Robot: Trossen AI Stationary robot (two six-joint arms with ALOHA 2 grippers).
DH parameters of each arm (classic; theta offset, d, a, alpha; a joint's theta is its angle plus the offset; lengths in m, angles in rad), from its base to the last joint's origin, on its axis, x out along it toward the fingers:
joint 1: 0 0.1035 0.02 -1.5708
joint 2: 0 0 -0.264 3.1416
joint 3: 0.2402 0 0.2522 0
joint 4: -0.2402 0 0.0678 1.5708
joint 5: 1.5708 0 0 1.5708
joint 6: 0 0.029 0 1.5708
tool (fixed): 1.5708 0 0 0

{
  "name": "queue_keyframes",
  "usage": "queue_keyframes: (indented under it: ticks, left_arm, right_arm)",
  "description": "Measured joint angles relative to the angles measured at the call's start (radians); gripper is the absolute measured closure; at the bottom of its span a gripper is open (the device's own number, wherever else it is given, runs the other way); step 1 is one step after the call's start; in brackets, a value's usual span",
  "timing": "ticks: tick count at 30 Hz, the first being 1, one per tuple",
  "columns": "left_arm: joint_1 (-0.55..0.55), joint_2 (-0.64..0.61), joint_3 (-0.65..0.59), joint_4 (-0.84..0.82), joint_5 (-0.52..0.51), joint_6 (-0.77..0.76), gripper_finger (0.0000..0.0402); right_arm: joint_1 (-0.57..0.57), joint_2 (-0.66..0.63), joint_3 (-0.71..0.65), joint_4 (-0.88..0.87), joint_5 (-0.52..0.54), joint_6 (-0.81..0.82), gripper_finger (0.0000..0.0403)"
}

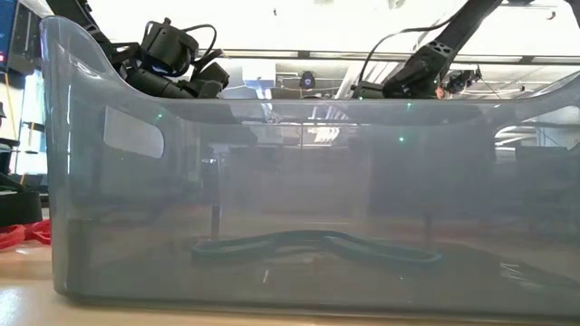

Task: Sort rubber bands into baskets
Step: Put the black rubber band into the white bin

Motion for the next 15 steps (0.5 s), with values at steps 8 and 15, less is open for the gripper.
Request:
queue_keyframes:
  ticks: [8,15]
  left_arm:
    - [0.0,0.0,0.0,0.0,0.0,0.001,0.0401]
    - [0.0,0.0,0.0,0.0,0.0,0.001,0.0401]
  right_arm:
    - [0.006,-0.002,0.002,-0.011,-0.015,-0.02,0.0305]
    - [0.022,-0.012,0.0,0.004,0.027,-0.037,0.0384]
